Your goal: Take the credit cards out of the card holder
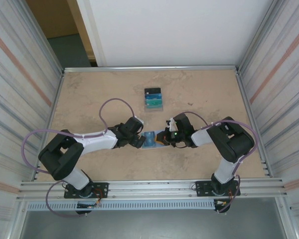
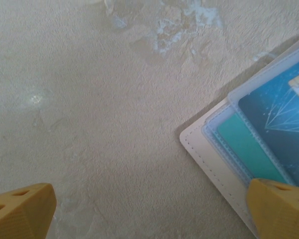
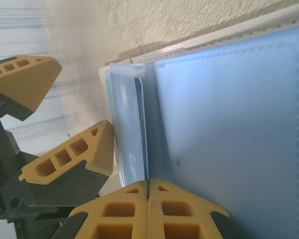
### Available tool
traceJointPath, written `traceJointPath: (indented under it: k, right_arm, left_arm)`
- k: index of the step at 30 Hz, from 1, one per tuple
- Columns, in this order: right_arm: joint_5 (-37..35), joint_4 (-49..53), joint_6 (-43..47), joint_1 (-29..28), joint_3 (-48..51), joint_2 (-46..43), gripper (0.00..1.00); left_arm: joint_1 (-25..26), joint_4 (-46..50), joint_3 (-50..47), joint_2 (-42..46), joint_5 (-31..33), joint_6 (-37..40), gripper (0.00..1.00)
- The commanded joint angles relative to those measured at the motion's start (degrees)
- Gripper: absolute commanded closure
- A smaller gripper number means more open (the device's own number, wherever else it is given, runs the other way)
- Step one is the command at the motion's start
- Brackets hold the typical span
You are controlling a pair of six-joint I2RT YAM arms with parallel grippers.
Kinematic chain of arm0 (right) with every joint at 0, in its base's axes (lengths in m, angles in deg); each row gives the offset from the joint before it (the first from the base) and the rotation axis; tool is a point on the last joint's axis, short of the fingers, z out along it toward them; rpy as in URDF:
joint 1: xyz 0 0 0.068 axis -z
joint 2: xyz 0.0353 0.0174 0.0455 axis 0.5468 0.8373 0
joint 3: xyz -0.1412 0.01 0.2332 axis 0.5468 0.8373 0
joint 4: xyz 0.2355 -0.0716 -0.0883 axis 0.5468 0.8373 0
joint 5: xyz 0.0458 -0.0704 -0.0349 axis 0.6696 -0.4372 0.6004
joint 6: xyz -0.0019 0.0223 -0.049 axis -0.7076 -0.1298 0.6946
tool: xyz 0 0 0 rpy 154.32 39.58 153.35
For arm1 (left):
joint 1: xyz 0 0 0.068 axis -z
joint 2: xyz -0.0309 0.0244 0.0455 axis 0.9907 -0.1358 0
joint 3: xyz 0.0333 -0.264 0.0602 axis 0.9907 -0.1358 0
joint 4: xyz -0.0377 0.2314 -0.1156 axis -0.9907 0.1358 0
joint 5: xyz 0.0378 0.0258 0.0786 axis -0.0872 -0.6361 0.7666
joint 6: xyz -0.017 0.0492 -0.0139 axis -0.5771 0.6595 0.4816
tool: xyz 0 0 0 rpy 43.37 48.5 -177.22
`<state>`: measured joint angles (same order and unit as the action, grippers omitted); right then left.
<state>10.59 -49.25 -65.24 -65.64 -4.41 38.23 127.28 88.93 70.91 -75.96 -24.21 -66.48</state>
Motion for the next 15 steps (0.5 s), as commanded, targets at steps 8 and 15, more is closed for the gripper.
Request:
traceJointPath:
  k: [8, 15]
  right_arm:
    - [0.75, 0.60, 0.99, -0.01, -0.82, 1.88, 1.00]
    - [0.77, 0.60, 0.95, -0.03, -0.99, 2.29, 1.00]
  left_arm:
    - [0.38, -0.87, 4.14, 1.86, -2.69, 0.94, 0.01]
    - [0.37, -1.18, 4.45, -1.77, -5.50, 0.87, 0.01]
